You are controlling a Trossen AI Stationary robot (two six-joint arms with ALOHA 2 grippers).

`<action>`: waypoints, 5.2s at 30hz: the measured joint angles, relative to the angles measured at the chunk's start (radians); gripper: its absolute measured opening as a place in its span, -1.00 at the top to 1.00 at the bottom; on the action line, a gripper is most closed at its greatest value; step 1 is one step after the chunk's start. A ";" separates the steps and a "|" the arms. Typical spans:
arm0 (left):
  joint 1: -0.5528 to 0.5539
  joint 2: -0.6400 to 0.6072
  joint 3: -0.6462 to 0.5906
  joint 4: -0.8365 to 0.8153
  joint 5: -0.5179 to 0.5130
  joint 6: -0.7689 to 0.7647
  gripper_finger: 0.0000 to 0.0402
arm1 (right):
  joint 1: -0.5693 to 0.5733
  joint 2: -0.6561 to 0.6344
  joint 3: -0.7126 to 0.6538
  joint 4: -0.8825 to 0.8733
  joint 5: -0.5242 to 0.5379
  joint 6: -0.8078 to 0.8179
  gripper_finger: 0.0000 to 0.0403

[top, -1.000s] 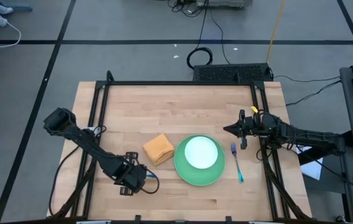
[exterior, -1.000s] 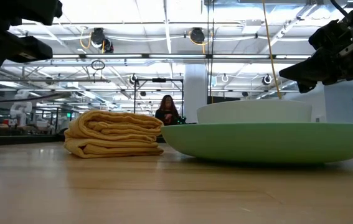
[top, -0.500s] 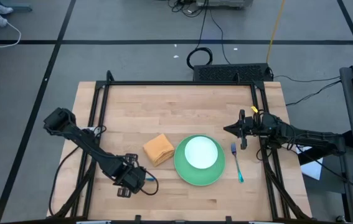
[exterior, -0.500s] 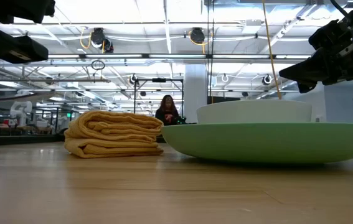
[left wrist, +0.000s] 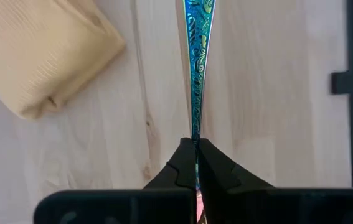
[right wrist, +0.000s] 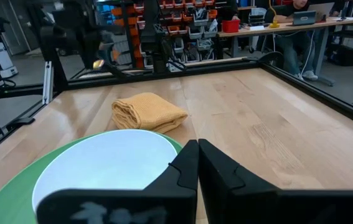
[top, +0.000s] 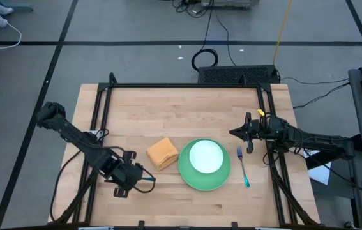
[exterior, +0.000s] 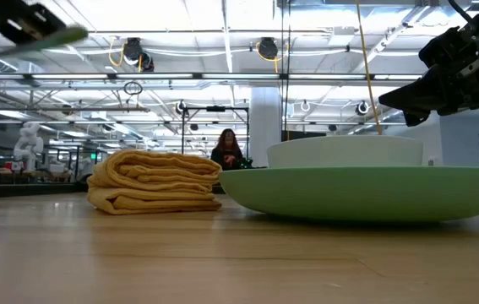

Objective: Set table place
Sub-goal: Put the purple spoon into the white bowl

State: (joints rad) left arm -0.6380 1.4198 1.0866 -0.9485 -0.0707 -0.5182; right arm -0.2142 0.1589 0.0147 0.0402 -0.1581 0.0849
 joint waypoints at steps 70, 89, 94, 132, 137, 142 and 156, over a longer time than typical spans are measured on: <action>0.188 -0.361 0.001 -0.244 -0.135 0.158 1.00 | 0.000 0.000 0.000 0.014 0.000 -0.003 1.00; 0.338 -0.465 0.001 -0.070 0.069 0.457 1.00 | 0.000 0.000 0.000 0.021 -0.001 0.007 1.00; 0.343 -0.475 -0.021 -0.063 0.069 0.460 1.00 | 0.000 0.000 0.000 0.019 -0.001 0.005 1.00; 0.435 -0.268 -0.145 0.583 0.122 0.647 1.00 | 0.000 0.002 0.000 0.019 0.000 0.001 1.00; 0.435 -0.203 -0.145 0.644 0.123 0.662 1.00 | 0.000 0.002 0.000 0.019 0.000 0.001 1.00; 0.441 -0.187 -0.145 0.648 0.124 0.680 1.00 | 0.000 0.003 0.000 0.019 0.000 0.002 1.00; 0.442 -0.115 -0.144 0.857 0.120 0.592 1.00 | 0.000 0.003 0.000 0.019 0.000 0.001 1.00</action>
State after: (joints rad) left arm -0.1957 1.3047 0.9424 -0.0913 0.0491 0.0740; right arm -0.2146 0.1623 0.0143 0.0593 -0.1582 0.0860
